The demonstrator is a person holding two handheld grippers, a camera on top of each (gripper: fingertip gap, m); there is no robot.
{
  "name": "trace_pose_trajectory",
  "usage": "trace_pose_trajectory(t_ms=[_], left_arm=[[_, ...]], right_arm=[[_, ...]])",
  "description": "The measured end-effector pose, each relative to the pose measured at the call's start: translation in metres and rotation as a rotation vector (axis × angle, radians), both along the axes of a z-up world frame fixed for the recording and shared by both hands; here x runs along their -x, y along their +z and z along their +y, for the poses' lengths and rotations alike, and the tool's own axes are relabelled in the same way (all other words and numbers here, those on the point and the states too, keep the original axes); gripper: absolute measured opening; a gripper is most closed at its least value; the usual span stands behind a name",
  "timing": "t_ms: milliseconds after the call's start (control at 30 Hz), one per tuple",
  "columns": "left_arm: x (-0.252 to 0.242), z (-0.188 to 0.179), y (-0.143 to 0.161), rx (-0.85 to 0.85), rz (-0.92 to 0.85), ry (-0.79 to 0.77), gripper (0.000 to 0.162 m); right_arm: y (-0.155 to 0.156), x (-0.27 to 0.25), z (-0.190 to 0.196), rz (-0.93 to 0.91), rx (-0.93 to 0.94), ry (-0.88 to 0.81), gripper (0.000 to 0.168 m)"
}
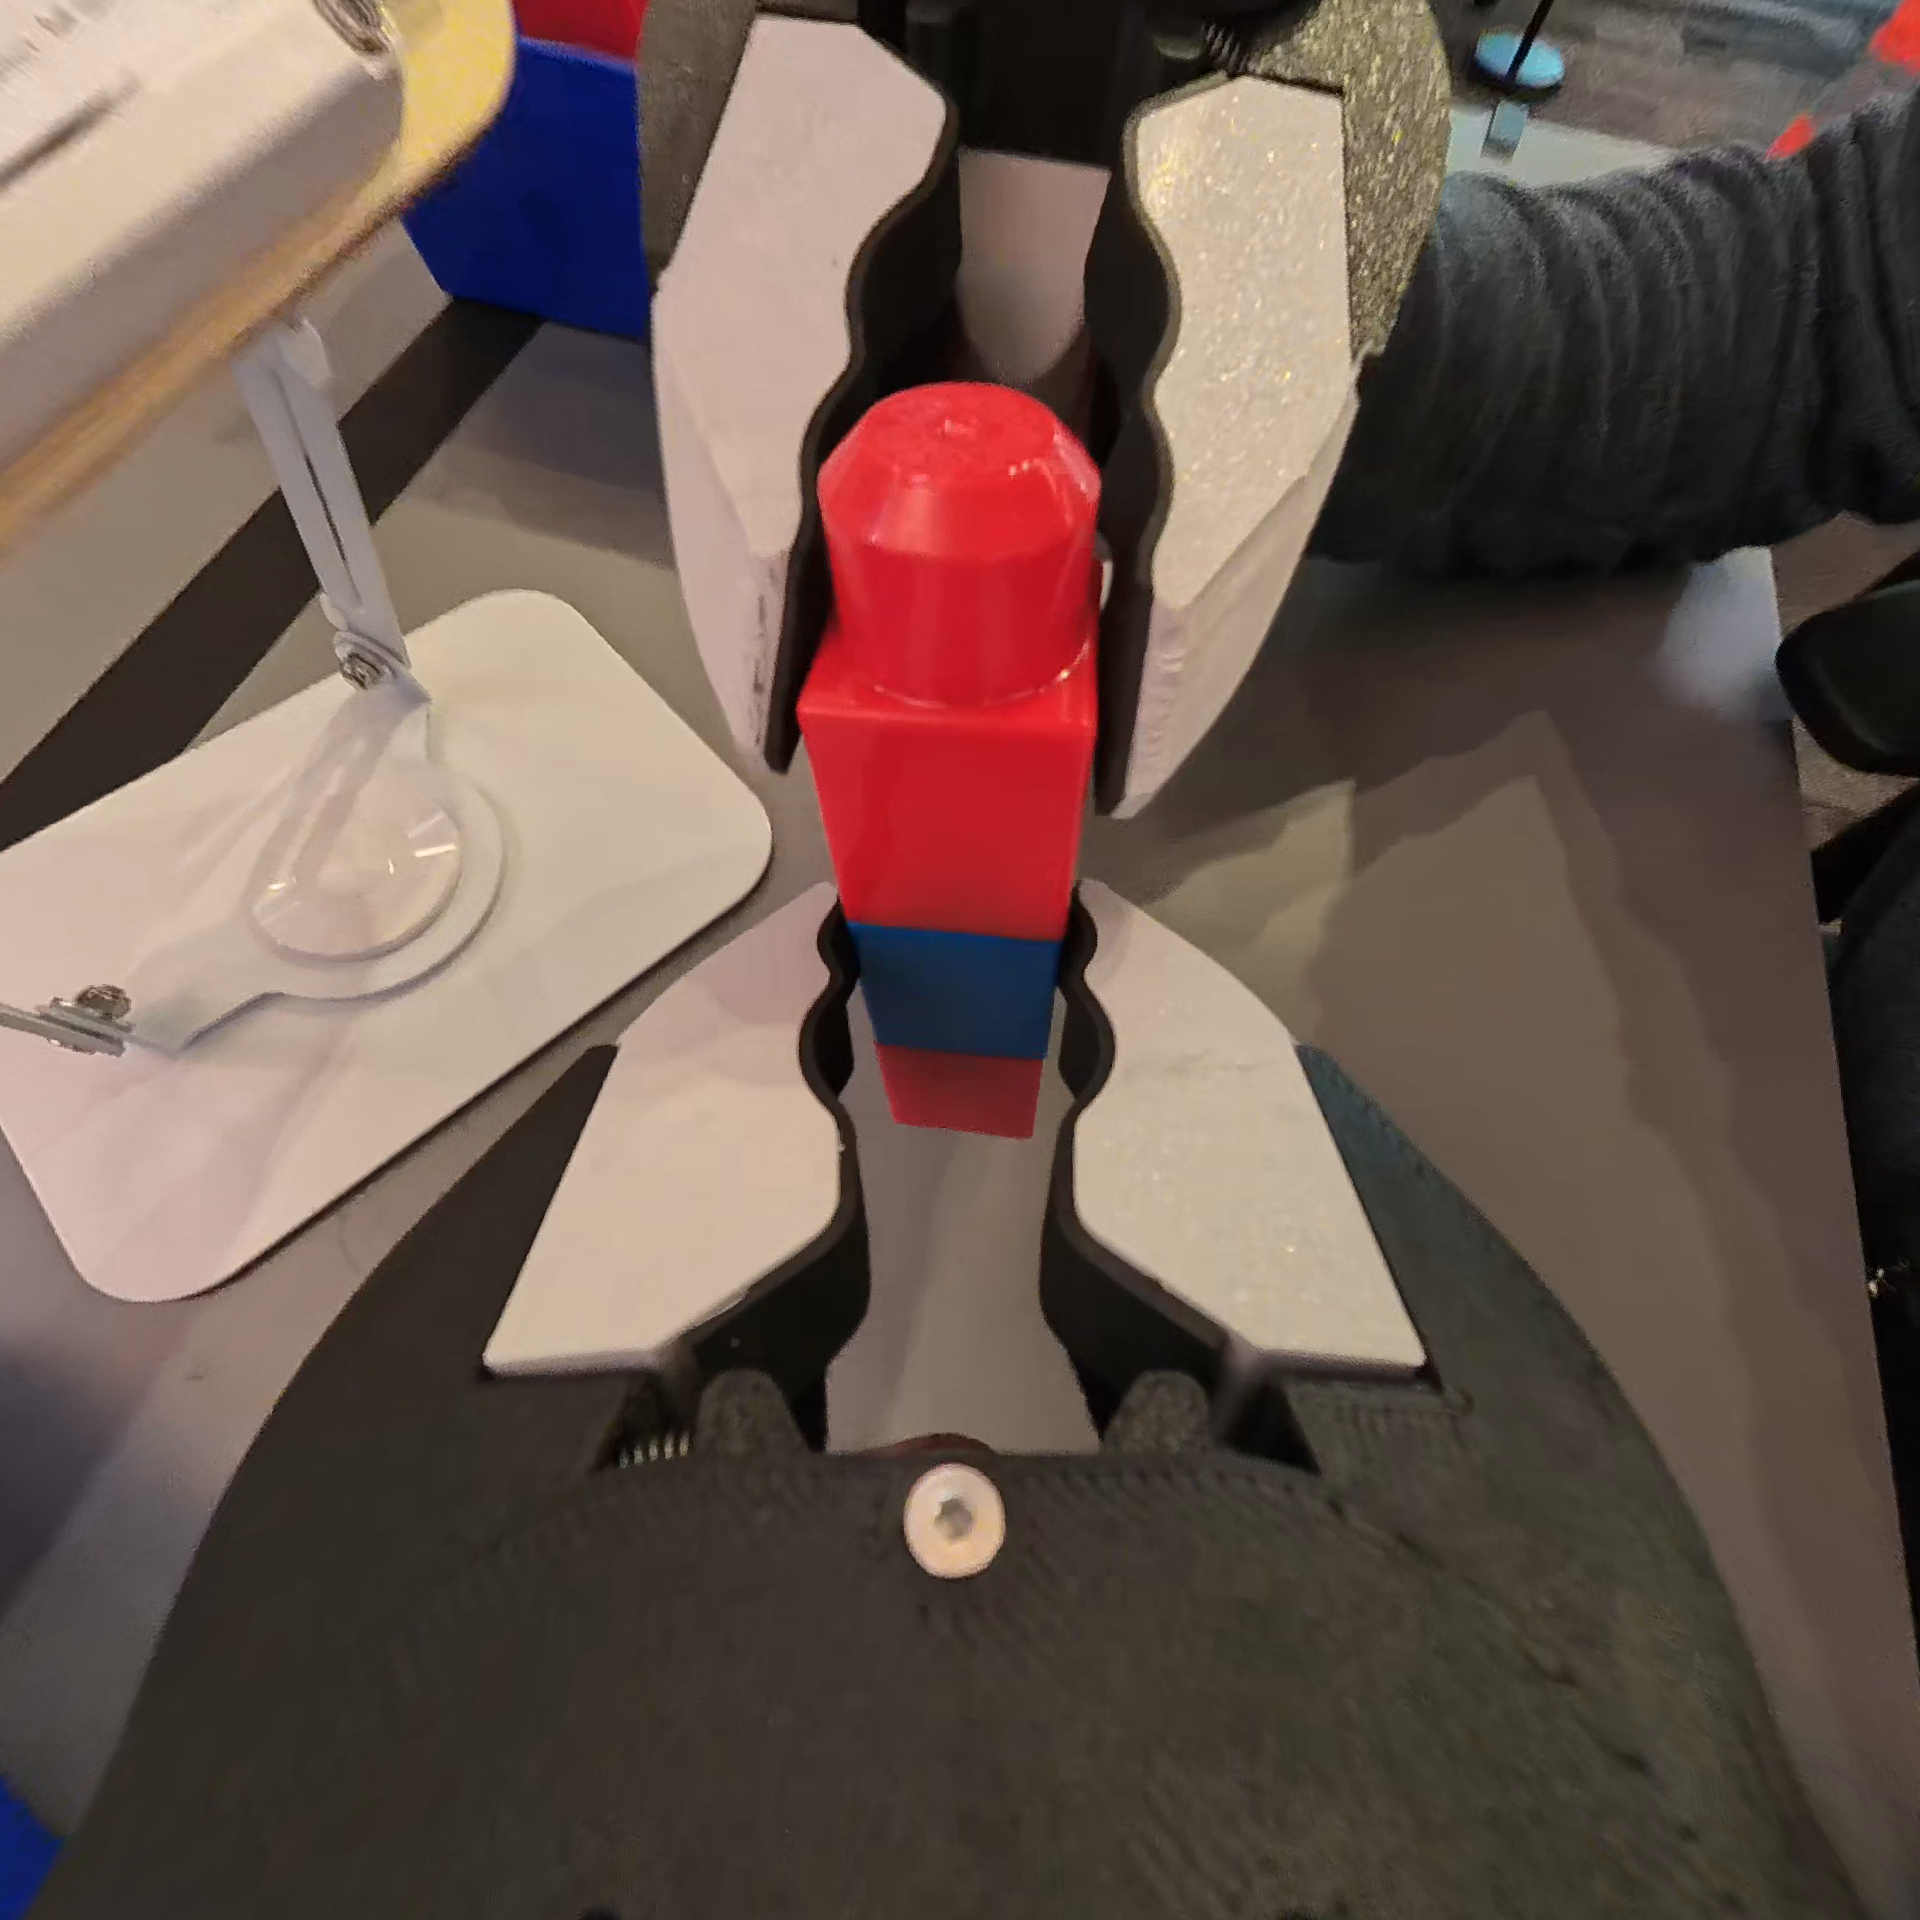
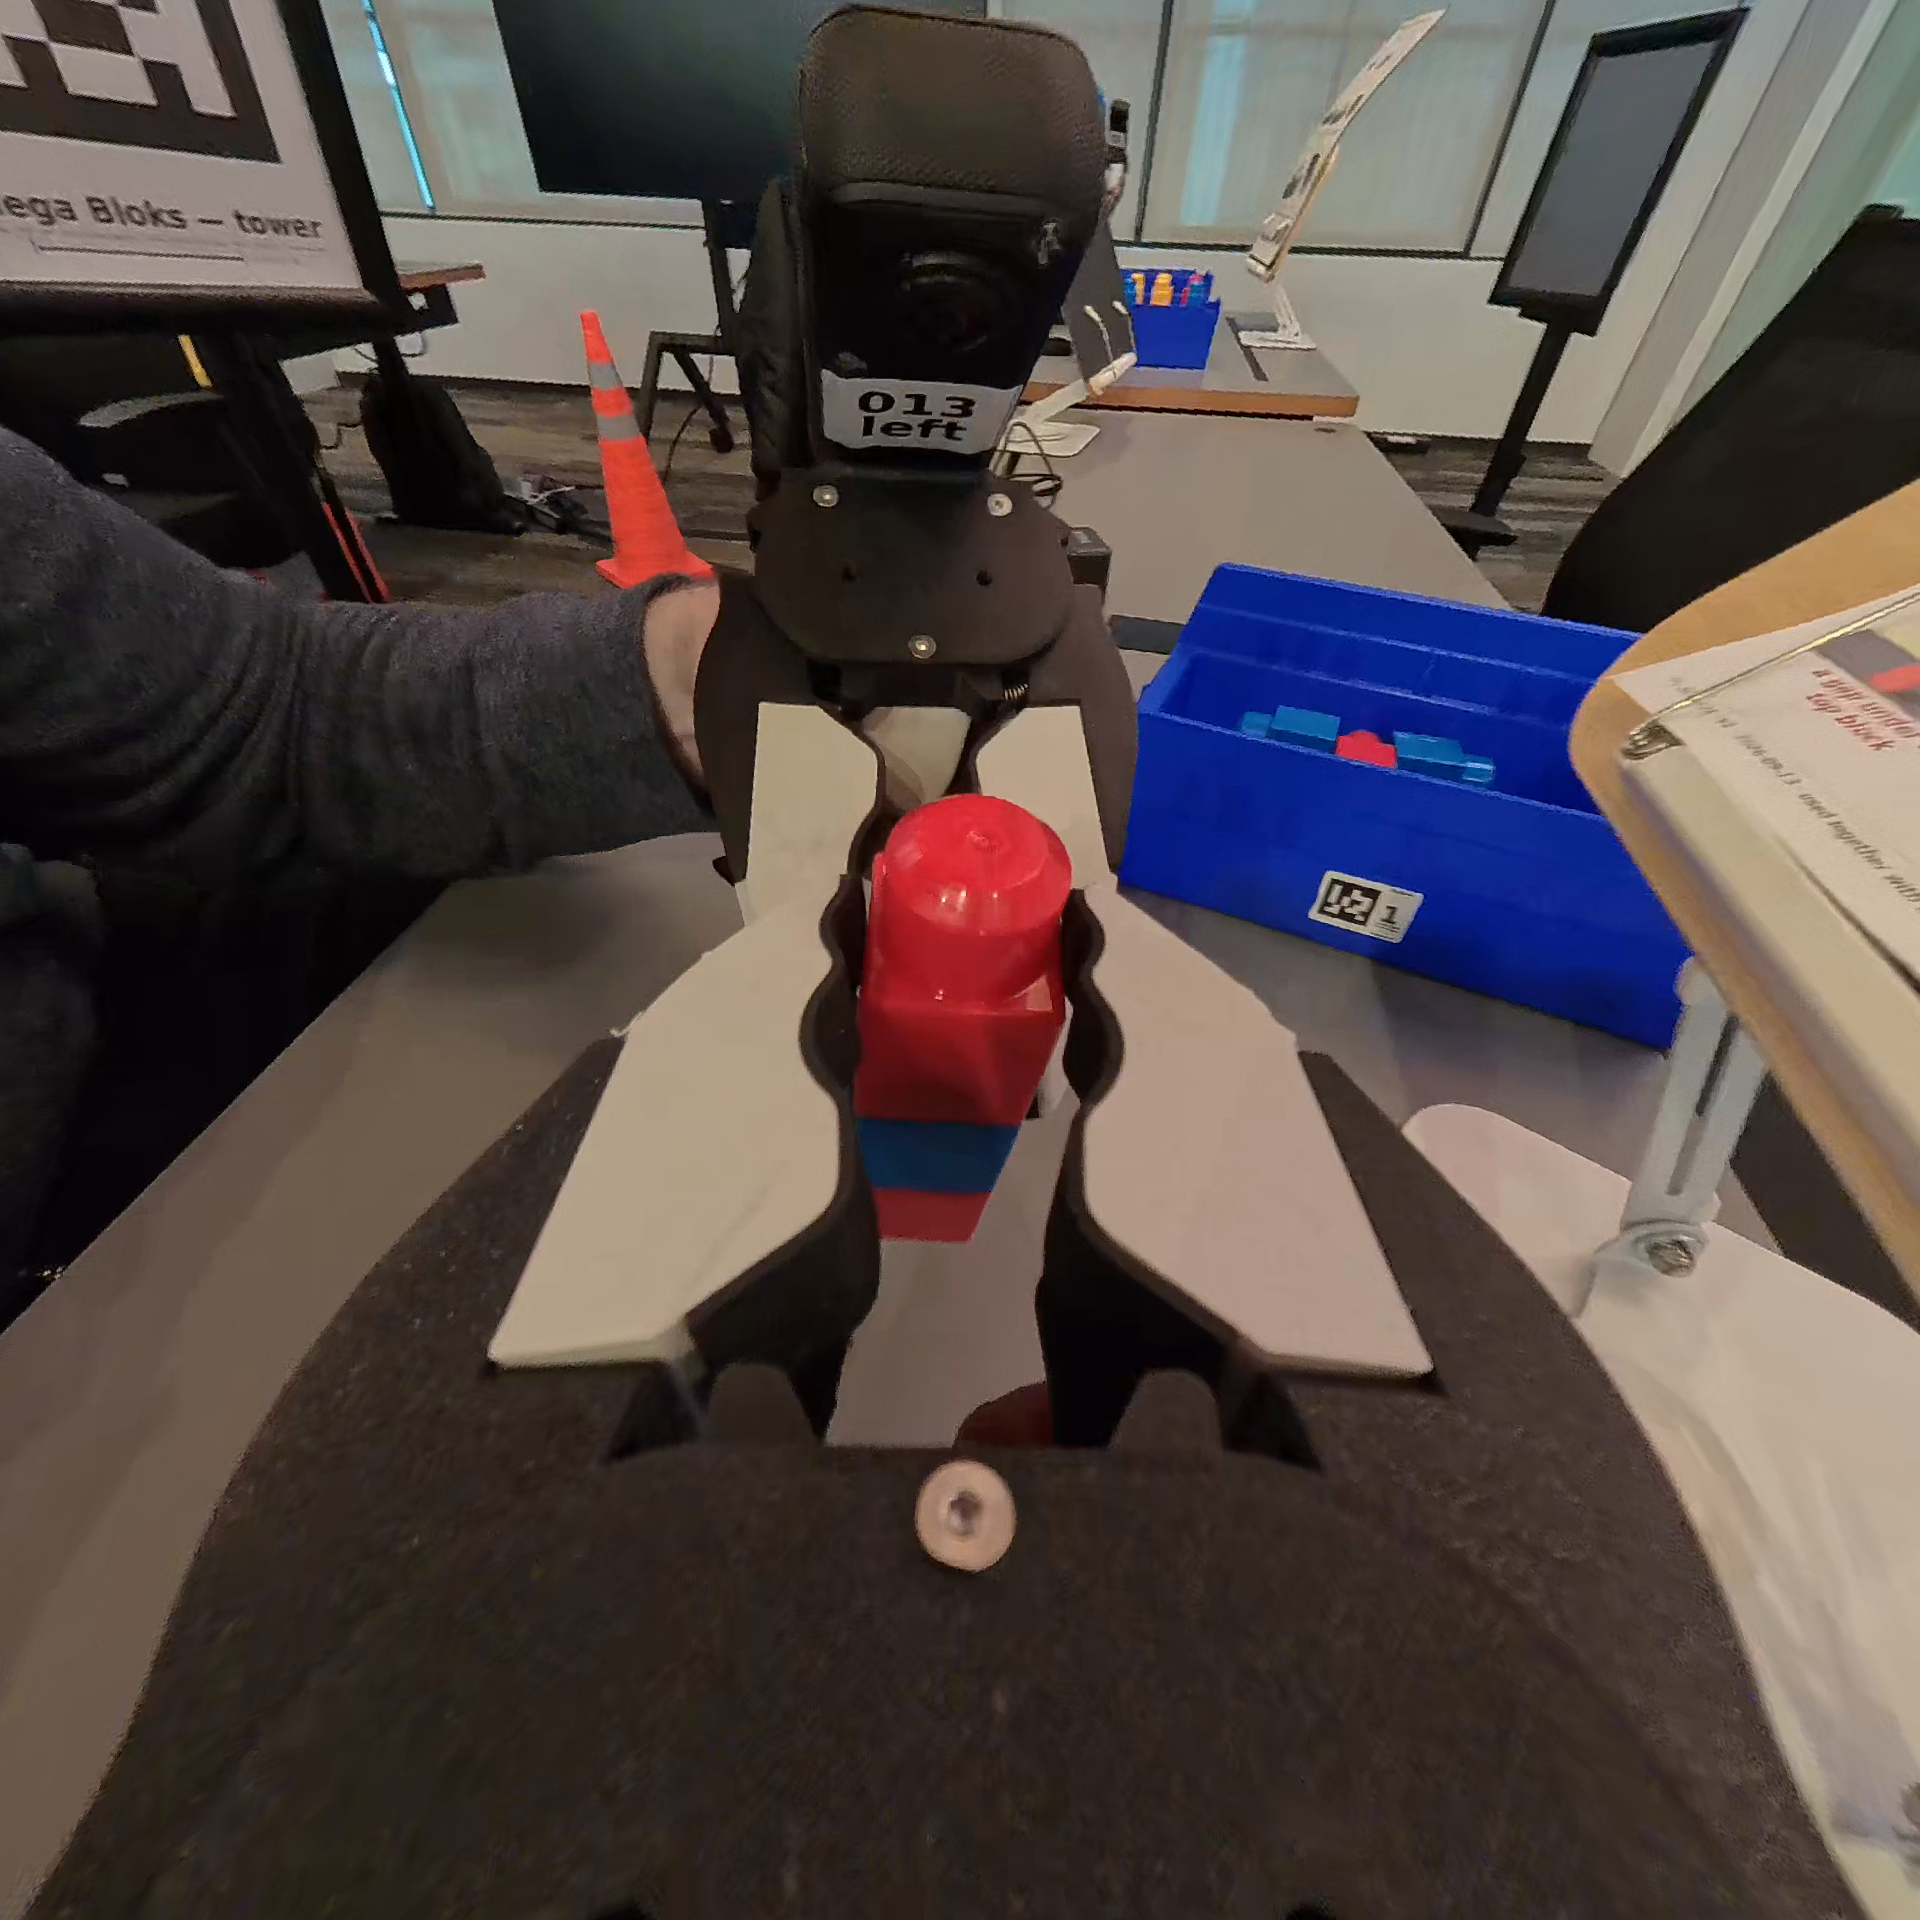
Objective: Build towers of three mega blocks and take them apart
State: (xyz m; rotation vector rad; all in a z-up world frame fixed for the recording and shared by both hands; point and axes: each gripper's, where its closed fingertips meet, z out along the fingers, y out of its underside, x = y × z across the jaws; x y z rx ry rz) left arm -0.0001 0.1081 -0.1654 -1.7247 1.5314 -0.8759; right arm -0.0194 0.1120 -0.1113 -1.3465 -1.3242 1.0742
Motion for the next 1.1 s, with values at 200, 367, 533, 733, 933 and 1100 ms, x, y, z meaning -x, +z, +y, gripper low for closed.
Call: trace_pose_trajectory(t_ms=[200, 367, 533, 733, 933, 1100], left_arm=[[0.011, 0.015, 0.026, 0.048, -0.239, 0.059, 0.034], [0.024, 0.033, 0.011, 0.066, -0.294, 0.156, 0.013], [0.028, 0.038, 0.006, 0.068, -0.320, 0.179, 0.000], [0.027, 0.042, 0.003, 0.080, -0.332, 0.191, 0.000], [0.019, 0.046, 0.002, 0.086, -0.336, 0.198, 0.000], [0.016, 0.048, -0.004, 0.089, -0.326, 0.204, 0.000]], right_arm=[[0.047, -0.042, 0.021, 0.020, -0.077, -0.188, 0.036], [0.098, -0.133, 0.044, 0.051, -0.121, -0.484, 0.036], [0.123, -0.252, 0.055, 0.042, -0.136, -0.826, 0.036], [0.096, -0.363, 0.060, -0.040, -0.081, -1.159, 0.036], [0.026, -0.412, 0.086, -0.120, 0.019, -1.306, 0.036], [-0.009, -0.431, 0.100, -0.109, 0.079, -1.350, 0.036]])
